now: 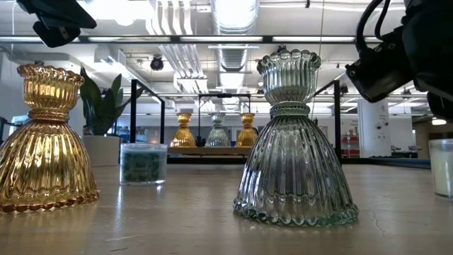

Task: Pick & Place candle stick holders
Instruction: Put the yellow candle on the shelf

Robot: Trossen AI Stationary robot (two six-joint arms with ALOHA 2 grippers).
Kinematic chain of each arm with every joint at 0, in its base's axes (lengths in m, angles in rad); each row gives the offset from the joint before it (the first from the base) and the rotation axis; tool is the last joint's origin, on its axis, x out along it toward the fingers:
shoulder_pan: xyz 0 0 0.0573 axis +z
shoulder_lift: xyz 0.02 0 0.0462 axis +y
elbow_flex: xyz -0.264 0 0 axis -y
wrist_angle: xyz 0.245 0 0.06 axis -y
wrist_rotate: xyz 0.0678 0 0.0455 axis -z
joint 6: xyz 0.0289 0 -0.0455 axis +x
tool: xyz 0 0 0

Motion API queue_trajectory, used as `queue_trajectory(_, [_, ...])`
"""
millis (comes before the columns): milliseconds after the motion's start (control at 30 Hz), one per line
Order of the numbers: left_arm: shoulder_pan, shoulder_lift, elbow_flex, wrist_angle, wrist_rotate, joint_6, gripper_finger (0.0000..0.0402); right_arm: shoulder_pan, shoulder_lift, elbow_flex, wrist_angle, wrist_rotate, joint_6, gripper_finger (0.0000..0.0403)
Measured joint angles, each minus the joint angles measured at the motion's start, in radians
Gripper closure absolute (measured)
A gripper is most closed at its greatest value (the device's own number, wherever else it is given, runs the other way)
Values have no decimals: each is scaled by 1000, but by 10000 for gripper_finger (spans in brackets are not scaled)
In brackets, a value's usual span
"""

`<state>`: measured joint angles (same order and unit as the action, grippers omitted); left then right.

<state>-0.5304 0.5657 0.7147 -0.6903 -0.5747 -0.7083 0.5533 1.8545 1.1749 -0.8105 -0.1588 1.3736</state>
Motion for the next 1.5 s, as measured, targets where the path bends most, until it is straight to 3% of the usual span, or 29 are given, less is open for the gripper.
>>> queue_trajectory(367, [0, -13, 0, -9, 0, 4, 390, 0, 0, -7, 34, 28, 1, 42])
queue_trajectory(867, [0, -14, 0, -8, 0, 3, 390, 0, 2, -11, 44, 53, 2, 181])
queue_trajectory(1167, [0, -14, 0, -8, 0, 0, 390, -2, 0, -7, 41, 51, -13, 183])
queue_trajectory(1500, [-1, -14, 0, -8, 0, -11, 390, -59, -6, 47, -5, 1, -161, 180])
